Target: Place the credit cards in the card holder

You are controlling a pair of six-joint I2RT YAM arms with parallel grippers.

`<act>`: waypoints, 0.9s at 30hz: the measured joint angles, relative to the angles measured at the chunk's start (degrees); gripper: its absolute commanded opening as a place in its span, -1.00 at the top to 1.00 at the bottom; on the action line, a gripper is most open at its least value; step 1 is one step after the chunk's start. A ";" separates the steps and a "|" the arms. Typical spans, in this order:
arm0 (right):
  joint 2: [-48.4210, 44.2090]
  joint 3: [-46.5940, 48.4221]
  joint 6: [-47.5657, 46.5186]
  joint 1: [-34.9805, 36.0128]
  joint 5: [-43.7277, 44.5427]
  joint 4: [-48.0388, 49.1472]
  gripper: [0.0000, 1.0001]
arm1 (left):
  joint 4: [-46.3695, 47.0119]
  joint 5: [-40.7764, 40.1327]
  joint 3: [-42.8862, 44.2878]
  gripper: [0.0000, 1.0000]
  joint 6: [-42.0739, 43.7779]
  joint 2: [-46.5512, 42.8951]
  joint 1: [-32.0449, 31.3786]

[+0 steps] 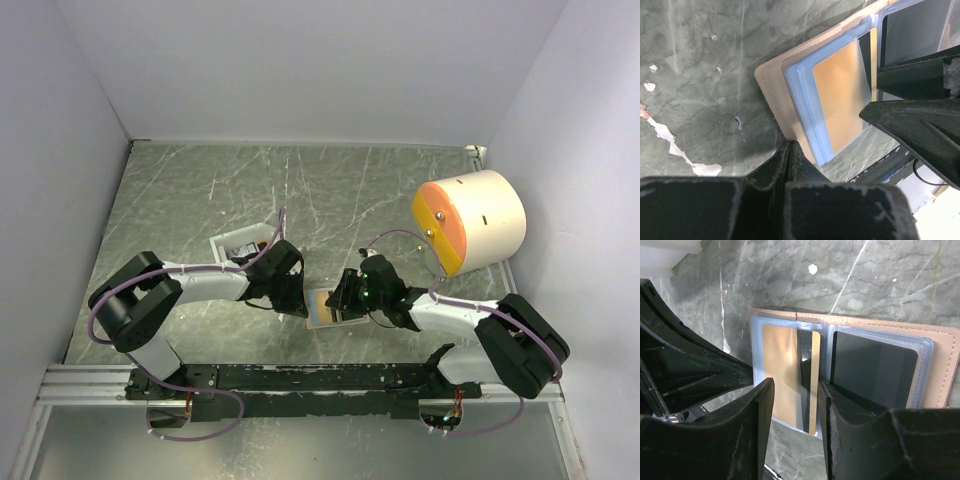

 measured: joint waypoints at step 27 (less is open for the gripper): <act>-0.11 4.33 -3.17 1.11 2.03 -7.41 -0.13 | 1.53 0.09 -0.17 0.86 -0.57 0.42 -0.22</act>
